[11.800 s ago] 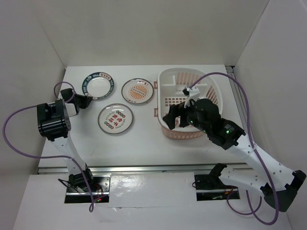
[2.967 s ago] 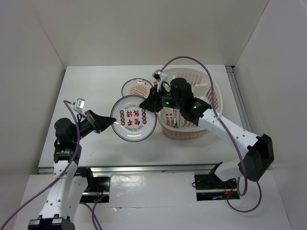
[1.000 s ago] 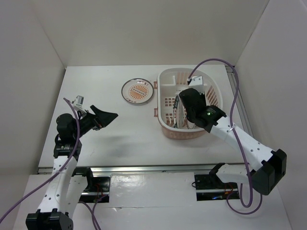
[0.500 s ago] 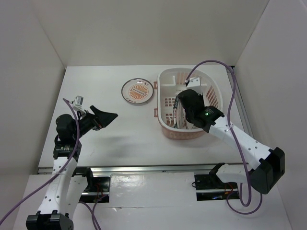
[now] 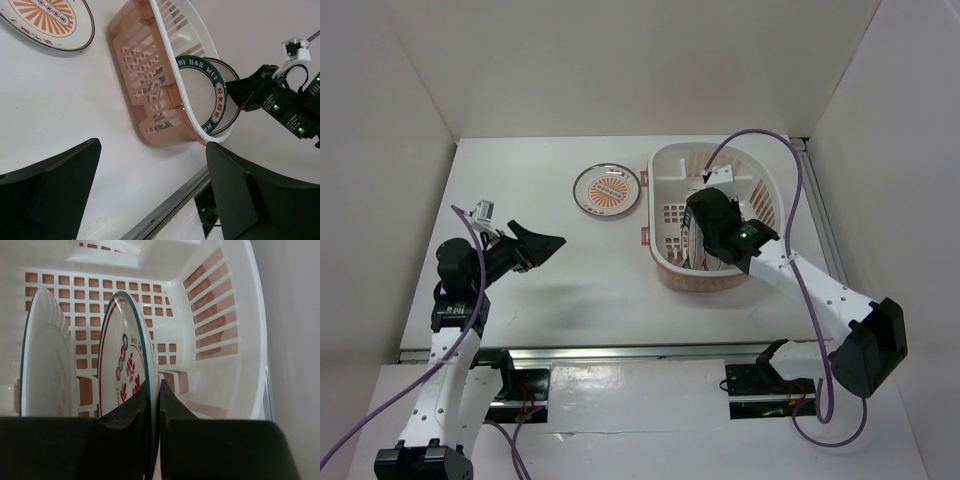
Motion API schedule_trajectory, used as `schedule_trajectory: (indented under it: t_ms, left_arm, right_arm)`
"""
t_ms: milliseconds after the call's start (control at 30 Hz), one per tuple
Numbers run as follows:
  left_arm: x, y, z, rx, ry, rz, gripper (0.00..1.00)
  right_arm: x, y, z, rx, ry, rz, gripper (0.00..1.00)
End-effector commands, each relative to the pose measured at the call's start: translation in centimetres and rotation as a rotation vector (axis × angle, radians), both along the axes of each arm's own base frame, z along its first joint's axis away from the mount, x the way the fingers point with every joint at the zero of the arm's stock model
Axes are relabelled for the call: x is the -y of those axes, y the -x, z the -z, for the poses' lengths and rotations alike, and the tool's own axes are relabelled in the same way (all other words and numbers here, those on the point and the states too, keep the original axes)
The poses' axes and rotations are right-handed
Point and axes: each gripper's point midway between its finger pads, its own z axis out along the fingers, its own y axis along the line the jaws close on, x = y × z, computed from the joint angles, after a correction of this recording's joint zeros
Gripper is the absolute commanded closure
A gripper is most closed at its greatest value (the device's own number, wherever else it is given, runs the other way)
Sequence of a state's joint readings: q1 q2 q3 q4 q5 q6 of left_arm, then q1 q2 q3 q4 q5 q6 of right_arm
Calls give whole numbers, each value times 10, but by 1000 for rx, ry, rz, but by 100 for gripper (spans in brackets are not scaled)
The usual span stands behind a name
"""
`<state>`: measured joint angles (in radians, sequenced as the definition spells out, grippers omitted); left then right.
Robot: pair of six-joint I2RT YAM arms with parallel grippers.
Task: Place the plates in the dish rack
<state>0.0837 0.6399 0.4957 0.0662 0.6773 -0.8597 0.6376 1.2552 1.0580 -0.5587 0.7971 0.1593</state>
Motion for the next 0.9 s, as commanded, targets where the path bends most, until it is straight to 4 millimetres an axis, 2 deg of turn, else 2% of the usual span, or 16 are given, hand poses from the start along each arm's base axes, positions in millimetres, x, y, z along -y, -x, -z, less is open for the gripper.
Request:
schedule_trajectory:
  t_ms: [0, 133, 200, 233, 367, 400, 433, 533, 633, 700, 867]
  left_arm:
    - [0, 0, -14, 71, -26, 9, 0]
    - [0, 0, -14, 71, -26, 9, 0]
    - [0, 0, -14, 71, -26, 9, 0]
    - [0, 0, -14, 71, -26, 9, 0]
    - [0, 0, -14, 71, -26, 9, 0]
    - [0, 0, -14, 71, -26, 9, 0]
    - [0, 0, -14, 71, -26, 9, 0]
    - [0, -1, -12, 62, -25, 9, 0]
    - [-2, -4, -10, 53, -26, -2, 0]
    - [-3, -6, -8, 44, -27, -12, 0]
    - [-8, -14, 3, -3, -29, -45, 0]
  right_arm:
    - [-1, -9, -5, 43, -38, 19, 100]
    - [1, -12, 1, 28, -27, 29, 100]
    - [0, -13, 2, 22, -30, 34, 96]
    - [0, -13, 2, 22, -30, 34, 78]
    - [1, -13, -1, 29, -32, 46, 45]
    - [1, -13, -1, 31, -40, 50, 31]
    - [3, -12, -3, 32, -39, 63, 26]
    - [5, -10, -15, 46, -44, 77, 20]
    - [6, -11, -35, 81, -80, 96, 13]
    - [11, -7, -56, 100, -81, 117, 0]
    - [23, 6, -94, 126, -97, 154, 0]
